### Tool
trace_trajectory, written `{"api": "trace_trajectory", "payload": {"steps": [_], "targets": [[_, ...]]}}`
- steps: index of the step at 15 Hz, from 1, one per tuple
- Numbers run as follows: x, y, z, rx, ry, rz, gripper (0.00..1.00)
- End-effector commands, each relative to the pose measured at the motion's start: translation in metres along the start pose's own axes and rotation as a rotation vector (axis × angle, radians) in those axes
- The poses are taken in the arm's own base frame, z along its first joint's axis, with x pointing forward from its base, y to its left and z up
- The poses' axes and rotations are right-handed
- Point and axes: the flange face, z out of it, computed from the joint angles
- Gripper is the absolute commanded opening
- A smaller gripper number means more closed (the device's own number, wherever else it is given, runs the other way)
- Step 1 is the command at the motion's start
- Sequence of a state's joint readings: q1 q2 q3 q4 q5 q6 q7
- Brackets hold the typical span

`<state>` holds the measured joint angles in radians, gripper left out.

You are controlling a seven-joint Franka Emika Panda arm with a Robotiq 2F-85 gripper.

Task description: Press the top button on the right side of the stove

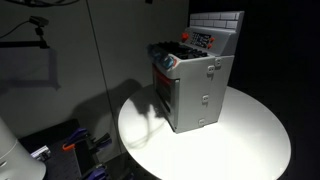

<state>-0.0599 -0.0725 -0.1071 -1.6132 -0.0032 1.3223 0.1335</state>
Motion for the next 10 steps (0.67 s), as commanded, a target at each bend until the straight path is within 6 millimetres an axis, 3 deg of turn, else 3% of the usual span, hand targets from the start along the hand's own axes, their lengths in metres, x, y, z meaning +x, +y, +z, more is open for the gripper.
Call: {"api": "trace_trajectory", "payload": {"steps": [1, 7, 10], "targets": [[-0.046, 0.011, -0.003, -0.022, 0.012, -0.027, 1.0], [-0.102, 0.023, -0.005, -0.015, 0.095, -0.054, 1.0], [-0.12, 0.026, -0.001, -0.018, 0.134, -0.067, 1.0]]}}
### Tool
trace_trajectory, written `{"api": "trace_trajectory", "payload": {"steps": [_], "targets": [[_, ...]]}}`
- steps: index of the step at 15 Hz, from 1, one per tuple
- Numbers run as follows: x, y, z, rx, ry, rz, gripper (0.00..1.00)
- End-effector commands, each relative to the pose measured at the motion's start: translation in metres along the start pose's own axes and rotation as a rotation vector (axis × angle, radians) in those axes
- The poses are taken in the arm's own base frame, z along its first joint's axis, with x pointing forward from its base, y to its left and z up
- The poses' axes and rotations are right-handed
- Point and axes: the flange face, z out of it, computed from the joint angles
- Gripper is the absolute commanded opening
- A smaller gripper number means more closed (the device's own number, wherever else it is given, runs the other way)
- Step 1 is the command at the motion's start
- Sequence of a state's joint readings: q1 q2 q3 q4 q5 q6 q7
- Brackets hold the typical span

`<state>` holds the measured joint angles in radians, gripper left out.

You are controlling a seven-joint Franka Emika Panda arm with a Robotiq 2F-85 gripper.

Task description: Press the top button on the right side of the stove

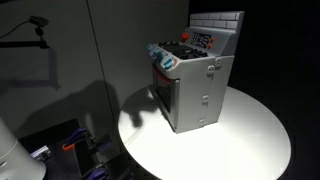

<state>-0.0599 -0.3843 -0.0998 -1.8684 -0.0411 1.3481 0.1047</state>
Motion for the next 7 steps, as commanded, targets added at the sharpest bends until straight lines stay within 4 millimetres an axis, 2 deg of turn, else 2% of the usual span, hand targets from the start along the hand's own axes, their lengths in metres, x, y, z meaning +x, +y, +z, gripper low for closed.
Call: {"api": "trace_trajectory", "payload": {"steps": [1, 2, 3, 7], "targets": [[-0.026, 0.004, 0.006, -0.016, 0.063, -0.033, 1.0], [-0.031, 0.004, 0.008, -0.013, 0.073, -0.037, 1.0], [-0.018, 0.001, 0.003, 0.004, 0.037, -0.015, 1.0], [-0.02, 0.001, 0.006, 0.004, 0.037, -0.017, 1.0]]}}
